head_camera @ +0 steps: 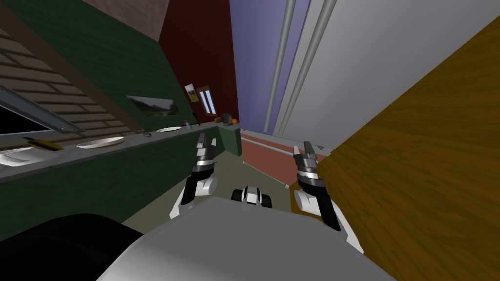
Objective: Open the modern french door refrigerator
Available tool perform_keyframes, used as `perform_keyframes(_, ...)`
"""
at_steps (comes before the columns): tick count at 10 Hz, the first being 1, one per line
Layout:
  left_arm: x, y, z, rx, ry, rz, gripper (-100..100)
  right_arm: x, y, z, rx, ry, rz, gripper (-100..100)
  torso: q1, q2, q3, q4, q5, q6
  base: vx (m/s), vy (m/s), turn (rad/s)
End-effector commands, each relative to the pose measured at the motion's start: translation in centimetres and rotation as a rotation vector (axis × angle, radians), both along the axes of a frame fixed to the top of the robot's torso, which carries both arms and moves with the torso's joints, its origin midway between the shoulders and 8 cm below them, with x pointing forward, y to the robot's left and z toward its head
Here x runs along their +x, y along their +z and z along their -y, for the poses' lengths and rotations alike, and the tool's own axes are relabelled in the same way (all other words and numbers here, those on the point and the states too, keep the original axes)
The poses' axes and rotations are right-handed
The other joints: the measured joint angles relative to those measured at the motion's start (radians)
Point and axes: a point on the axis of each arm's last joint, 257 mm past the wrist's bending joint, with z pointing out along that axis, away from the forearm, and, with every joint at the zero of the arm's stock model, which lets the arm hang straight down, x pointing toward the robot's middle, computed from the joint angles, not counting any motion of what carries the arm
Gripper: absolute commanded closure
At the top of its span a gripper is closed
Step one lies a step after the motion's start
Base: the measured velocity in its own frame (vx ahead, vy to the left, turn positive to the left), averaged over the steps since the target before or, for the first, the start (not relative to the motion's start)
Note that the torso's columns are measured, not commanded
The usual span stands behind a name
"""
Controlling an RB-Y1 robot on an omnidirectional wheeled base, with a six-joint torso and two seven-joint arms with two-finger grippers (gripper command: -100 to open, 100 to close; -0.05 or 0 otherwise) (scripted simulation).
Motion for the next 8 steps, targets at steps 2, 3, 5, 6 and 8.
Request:
perform_keyframes(2, 0.0, 0.0, 0.0, 0.0, 0.0, 0.0, 0, 1.1, -1.1, -0.1, -0.158, -0.071, -0.007, -100, 0.001, 0.001, 0.001, 0.0, 0.0, 0.0, 0.068, 0.102, -0.078)
perform_keyframes(3, 0.0, 0.0, 0.0, 0.0, 0.0, 0.0, 0, 1.1, -1.1, -0.1, -0.175, -0.084, -0.005, -100, 0.0, 0.001, 0.001, 0.0, 0.0, 0.0, 0.059, 0.087, -0.051)
perform_keyframes(5, 0.0, 0.0, 0.0, 0.0, 0.0, 0.0, 0, 1.7, -1.5, 0.0, -0.248, -0.124, -0.005, -100, 0.001, 0.001, 0.001, 0.0, 0.0, 0.0, 0.064, 0.098, -0.07)
perform_keyframes(6, 0.0, 0.0, 0.0, 0.0, 0.0, 0.0, 0, 2.2, -2.0, 0.1, -0.301, -0.151, -0.006, -100, 0.0, 0.001, 0.0, 0.0, 0.0, 0.0, 0.059, 0.089, -0.127)
perform_keyframes(8, 0.0, 0.0, 0.0, 0.0, 0.0, 0.0, 0, 2.8, -2.5, 0.3, -0.373, -0.194, -0.005, -100, 0.0, 0.001, 0.001, 0.0, 0.0, 0.0, 0.065, 0.103, -0.085)
